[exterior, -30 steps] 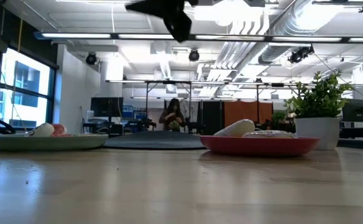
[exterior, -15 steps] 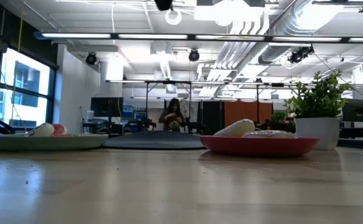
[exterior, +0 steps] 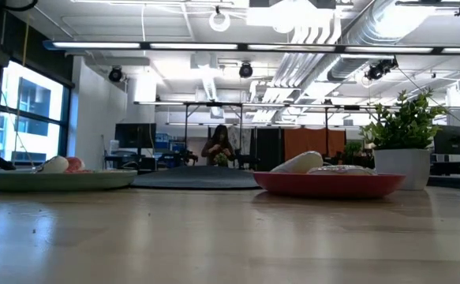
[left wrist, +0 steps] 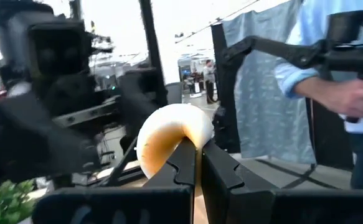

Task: Pick & Place donuts
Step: Put the small green doughnut on the blue plate

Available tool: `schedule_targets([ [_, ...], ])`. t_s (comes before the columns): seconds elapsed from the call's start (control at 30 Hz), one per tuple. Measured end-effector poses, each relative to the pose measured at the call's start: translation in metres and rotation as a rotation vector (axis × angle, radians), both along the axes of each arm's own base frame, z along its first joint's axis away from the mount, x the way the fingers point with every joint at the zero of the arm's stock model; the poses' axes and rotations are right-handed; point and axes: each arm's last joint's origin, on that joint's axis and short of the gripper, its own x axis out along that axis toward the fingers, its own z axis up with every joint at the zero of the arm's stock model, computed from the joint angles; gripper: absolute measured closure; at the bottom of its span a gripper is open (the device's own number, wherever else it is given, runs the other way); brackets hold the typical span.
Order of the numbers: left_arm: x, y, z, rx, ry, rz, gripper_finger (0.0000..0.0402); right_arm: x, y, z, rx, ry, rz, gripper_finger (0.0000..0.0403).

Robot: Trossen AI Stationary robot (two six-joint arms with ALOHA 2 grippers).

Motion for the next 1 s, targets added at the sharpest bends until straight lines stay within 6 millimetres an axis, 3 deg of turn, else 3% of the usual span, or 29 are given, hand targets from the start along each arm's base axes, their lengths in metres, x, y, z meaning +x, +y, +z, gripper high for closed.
schedule_targets([
  [0.3, 0.016, 0.015, -0.007, 0.007, 0.041, -0.027, 0.0401, 0.003, -0.006, -0.005, 0.001, 0.019, -0.017, 0.0155],
  [0.8, 0.021, 0.027, -0.007, 0.012, 0.037, 0.002, 0.0401, 0.004, -0.008, -0.006, 0.010, 0.028, -0.008, 0.0158],
  [1.0, 0.022, 0.031, -0.008, 0.015, 0.042, 0.014, 0.0401, 0.005, -0.014, -0.006, 0.007, 0.030, -0.020, 0.0212],
])
